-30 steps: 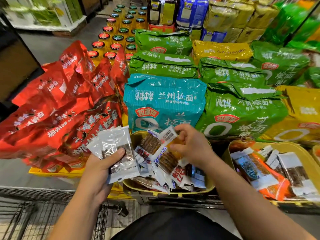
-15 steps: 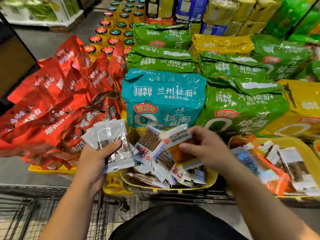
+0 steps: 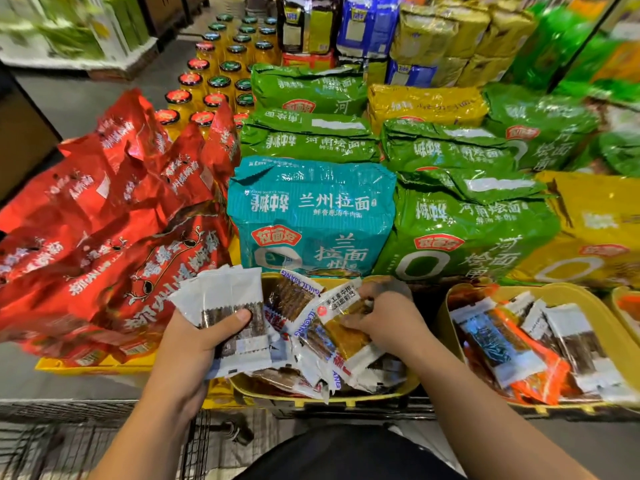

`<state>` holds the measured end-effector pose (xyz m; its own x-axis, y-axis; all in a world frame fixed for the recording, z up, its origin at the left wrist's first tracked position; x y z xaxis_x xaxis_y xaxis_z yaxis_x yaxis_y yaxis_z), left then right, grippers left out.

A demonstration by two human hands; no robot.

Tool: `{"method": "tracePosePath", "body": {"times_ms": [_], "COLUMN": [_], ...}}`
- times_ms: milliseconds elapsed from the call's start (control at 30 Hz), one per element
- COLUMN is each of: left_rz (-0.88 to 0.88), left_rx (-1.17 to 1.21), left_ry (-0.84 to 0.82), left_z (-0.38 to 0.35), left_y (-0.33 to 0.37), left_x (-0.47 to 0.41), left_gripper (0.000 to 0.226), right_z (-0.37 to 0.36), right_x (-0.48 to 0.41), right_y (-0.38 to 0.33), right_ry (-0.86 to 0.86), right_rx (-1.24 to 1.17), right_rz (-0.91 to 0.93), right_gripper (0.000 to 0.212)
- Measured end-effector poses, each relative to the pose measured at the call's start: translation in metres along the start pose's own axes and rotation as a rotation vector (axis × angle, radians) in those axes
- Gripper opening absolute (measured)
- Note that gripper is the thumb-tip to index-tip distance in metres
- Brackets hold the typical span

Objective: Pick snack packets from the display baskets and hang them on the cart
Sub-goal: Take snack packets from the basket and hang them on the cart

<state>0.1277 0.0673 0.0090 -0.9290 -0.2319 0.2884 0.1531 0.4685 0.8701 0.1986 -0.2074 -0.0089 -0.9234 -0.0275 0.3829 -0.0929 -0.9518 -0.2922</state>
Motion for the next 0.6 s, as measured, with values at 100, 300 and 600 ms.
{"method": "tracePosePath", "body": {"times_ms": [100, 300, 600], "left_rz": [-0.011, -0.053, 0.0], "left_rx": [-0.016, -0.083, -0.014], "left_ry": [-0.021, -0.059, -0.051], "left_z": [-0.007, -0.021, -0.023], "left_y": [0.001, 0.004, 0.01], "left_x": [0.0, -0.001, -0.002], "left_gripper": [0.056, 0.054, 0.051], "right_z": [-0.003, 0.0, 0.065], "right_x": [-0.005, -0.002, 0.047], "right_y": [0.003, 0.004, -0.019], "right_ry": [0.013, 0.091, 0.302], "right_rx": [-0.056, -0.195, -0.641], "right_rz": [-0.046, 0.008, 0.509], "right_gripper": [0.069, 0.05, 0.024]}}
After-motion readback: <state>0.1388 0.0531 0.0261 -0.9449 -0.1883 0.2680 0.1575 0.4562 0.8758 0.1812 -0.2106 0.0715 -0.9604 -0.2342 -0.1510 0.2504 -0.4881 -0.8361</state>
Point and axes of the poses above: each hand's wrist, its own x-axis away from the middle knuckle, its own z-axis out of the back of the hand, y = z × x, the point moved 6 cm from there along -x, towards the middle knuckle, and after that the axes turned 13 degrees about x, right-handed, at the moved point
